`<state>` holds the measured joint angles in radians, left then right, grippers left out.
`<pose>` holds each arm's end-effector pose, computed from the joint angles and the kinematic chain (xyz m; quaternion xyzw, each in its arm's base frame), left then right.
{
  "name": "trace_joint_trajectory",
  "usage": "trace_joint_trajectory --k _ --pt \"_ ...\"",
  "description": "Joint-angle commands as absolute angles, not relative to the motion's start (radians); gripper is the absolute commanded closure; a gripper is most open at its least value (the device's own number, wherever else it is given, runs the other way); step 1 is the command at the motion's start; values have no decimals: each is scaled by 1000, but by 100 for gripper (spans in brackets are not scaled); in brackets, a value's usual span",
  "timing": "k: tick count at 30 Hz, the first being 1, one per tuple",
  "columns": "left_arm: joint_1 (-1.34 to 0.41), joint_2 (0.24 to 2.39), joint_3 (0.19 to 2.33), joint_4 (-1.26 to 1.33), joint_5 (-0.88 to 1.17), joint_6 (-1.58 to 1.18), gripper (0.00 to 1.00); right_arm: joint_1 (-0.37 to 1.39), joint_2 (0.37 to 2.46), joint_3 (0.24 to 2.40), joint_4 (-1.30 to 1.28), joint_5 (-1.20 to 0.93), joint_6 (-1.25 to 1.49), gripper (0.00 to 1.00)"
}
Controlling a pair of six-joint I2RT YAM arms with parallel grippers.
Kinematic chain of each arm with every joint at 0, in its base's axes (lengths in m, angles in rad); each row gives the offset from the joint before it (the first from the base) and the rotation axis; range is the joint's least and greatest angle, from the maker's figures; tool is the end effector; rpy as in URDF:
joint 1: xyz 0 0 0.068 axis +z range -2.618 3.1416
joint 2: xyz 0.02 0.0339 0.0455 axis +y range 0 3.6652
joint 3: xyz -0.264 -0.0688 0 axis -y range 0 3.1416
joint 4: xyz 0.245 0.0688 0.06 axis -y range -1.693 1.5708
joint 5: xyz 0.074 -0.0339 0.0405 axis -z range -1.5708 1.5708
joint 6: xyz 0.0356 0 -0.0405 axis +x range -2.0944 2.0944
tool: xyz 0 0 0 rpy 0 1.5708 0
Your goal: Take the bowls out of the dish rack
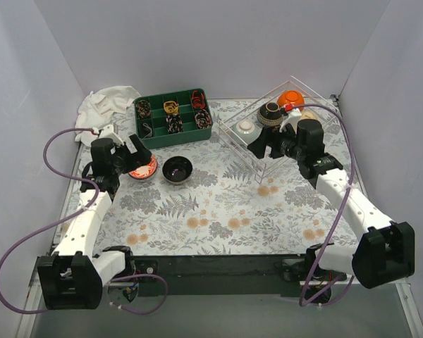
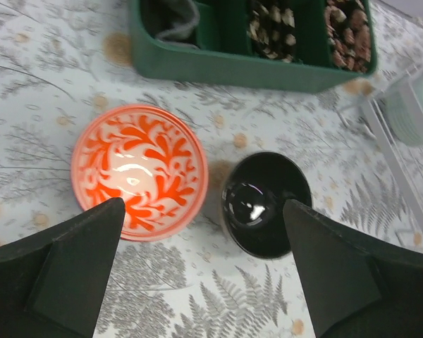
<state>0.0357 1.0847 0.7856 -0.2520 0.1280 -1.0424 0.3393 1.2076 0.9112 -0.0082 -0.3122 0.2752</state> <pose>0.2416 0.0041 0.2748 -0.4203 0.7635 -0.2838 0.3997 0.2613 0.1038 0.3137 -0.1175 0.7930 0.2962 0.5192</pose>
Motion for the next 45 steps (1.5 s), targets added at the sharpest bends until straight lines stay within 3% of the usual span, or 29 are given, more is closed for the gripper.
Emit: trace_joint_trajectory --k 1,4,20,45 --pt "-82 982 735 -209 169 -983 2 246 1261 994 -44 -285 319 8" --pt "-155 919 694 -184 138 -945 2 195 1325 1046 -43 -307 379 2" --pt "-187 867 666 -161 60 -927 2 121 1885 1379 77 -460 574 2" --pt "-196 894 664 -155 110 -937 2 121 2071 1335 282 -483 804 4"
